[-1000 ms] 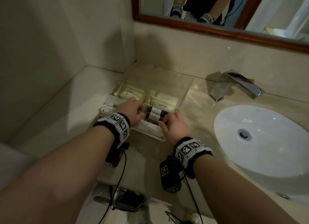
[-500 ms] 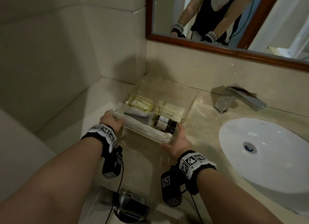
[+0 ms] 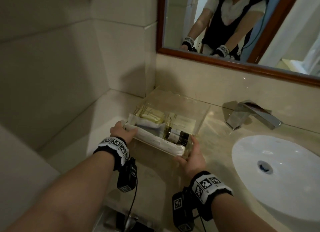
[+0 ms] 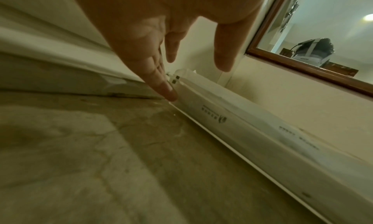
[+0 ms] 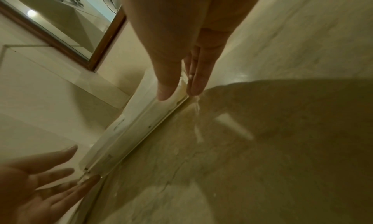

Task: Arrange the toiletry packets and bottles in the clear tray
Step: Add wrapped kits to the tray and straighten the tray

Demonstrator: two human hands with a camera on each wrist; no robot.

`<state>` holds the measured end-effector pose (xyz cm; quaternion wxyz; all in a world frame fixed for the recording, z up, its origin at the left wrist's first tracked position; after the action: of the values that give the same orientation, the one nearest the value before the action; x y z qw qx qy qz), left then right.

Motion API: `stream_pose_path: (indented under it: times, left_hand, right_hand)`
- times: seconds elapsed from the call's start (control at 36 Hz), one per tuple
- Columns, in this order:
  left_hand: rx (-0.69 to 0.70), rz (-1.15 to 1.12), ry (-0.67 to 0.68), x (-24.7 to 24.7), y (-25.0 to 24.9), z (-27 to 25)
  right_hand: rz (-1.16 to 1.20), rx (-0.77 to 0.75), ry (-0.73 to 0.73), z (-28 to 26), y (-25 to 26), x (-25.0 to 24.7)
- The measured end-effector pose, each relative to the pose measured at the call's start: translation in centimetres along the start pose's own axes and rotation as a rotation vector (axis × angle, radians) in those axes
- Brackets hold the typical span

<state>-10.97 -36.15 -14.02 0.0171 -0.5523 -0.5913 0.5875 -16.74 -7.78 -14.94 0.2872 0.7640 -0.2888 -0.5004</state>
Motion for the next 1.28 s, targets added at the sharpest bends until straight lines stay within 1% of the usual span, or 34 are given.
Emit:
stream_pose_path:
  times: [0.19, 0.28, 0.33, 0.36, 0.42, 0.47, 0.53, 0.58, 0.64, 0.69, 0.78, 0.86, 0.92, 1.0, 1.11, 1.28]
  left_hand:
    - [0.043, -0.049, -0.004, 0.4, -1.0, 0.6]
    - [0.068, -0.019, -0.004, 0.6, -1.5, 0.8]
    - [0.084, 0.051, 0.004, 0.7, -1.8, 0.8]
    - [0.101, 0.107, -0.001, 0.6, -1.9, 0.8]
    - [0.168, 0.253, -0.017, 0.4, -2.6, 0.8]
    - [0.260, 0.416, 0.008, 0.8, -3.2, 0.8]
    - [0.354, 0.547, 0.052, 1.5, -3.9, 1.0]
    - [0.416, 0.630, 0.092, 2.2, -4.2, 1.1]
    - [0.452, 0.688, 0.131, 2.7, -4.1, 1.2]
    - [0.476, 0.711, 0.157, 2.9, -4.0, 1.2]
    - [0.489, 0.707, 0.178, 2.7, -3.4, 1.7]
    - [0.475, 0.753, 0.228, 2.7, -2.6, 2.4]
    - [0.458, 0.764, 0.250, 2.8, -2.3, 2.9]
    - [0.452, 0.714, 0.255, 3.1, -2.5, 3.4]
    - [0.439, 0.679, 0.252, 3.2, -3.3, 3.9]
    - [0.437, 0.802, 0.252, 3.3, -4.5, 4.2]
  right_hand:
    - [0.065, 0.019, -0.037, 0.7, -0.5, 0.1]
    - [0.024, 0.015, -0.057, 0.9, -0.4, -0.1]
    - [-0.059, -0.012, -0.054, 0.8, 0.3, -0.4]
    - [-0.146, -0.035, -0.066, 0.7, 0.8, -0.6]
    - [-0.384, -0.099, -0.118, 0.3, 2.2, -1.1]
    - [-0.544, -0.197, -0.155, 0.1, 4.0, -0.9]
    - [-0.594, -0.278, -0.146, 0.1, 5.5, 0.0]
    - [-0.592, -0.317, -0.110, 0.3, 6.6, 0.7]
    - [-0.605, -0.318, -0.074, 0.5, 7.0, 1.4]
    - [-0.630, -0.286, -0.050, 0.7, 6.6, 1.8]
    - [-0.678, -0.171, -0.018, 1.2, 4.6, 1.5]
    - [-0.747, -0.046, 0.030, 2.0, 2.6, 0.9]
    - [-0.765, -0.009, 0.032, 2.6, 2.1, 0.4]
    - [-0.801, -0.057, 0.062, 3.1, 2.3, 0.4]
    - [-0.837, -0.147, 0.057, 3.4, 2.8, 0.2]
    - [-0.848, -0.140, 0.048, 4.5, 2.6, -0.9]
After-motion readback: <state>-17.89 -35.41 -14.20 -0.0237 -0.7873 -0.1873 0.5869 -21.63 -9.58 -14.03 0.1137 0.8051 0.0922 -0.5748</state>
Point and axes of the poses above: each hand's wrist, its own z-axis towards the middle knuckle, its own x-axis out of the palm, y = z × x, the point moved 9 cm from there along z, towards the middle knuckle, and after that the axes turned 6 degrees about x, right-handed, at the moved point
